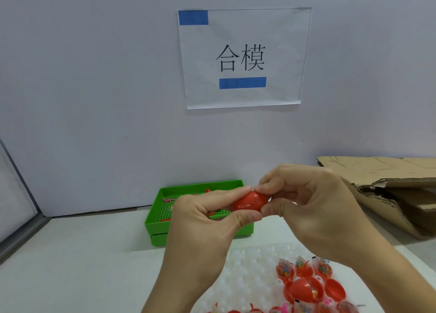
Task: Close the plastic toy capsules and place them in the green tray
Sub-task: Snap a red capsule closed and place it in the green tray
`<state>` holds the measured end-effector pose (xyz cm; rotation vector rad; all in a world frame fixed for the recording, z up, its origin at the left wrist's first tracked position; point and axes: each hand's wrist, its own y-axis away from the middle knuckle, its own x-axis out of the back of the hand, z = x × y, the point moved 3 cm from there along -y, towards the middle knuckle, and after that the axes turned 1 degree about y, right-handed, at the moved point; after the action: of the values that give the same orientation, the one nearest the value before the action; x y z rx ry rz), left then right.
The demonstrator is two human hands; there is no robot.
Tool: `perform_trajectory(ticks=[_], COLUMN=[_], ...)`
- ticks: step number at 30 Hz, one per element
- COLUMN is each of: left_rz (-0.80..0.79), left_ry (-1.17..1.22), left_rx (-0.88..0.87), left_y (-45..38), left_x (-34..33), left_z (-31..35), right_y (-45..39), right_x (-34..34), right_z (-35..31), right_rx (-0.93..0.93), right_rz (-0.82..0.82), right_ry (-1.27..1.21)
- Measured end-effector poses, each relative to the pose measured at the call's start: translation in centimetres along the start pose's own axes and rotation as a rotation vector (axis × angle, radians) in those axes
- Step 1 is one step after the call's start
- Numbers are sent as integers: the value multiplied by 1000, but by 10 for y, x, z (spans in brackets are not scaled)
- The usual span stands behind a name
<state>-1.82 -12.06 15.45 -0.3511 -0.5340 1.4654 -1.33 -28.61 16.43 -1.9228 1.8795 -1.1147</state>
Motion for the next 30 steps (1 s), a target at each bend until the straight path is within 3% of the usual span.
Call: perform_trajectory(ticks=[9,15,22,30], left_rz=[15,5,-63,-66], left_ry=[-94,71,210,146], left_rx=[-17,-8,18,-36], left_y=[3,0,0,-1], left_x=[-3,2,4,3], left_z=[-3,-5,-9,-8], right_y=[-1,-1,0,0], right_x=[-4,-7,-3,0], right_z=[3,3,2,0], right_rx=[39,8,-47,-93], right_rz=[-9,17,13,-11], right_ry=[-4,-296,-386,-322])
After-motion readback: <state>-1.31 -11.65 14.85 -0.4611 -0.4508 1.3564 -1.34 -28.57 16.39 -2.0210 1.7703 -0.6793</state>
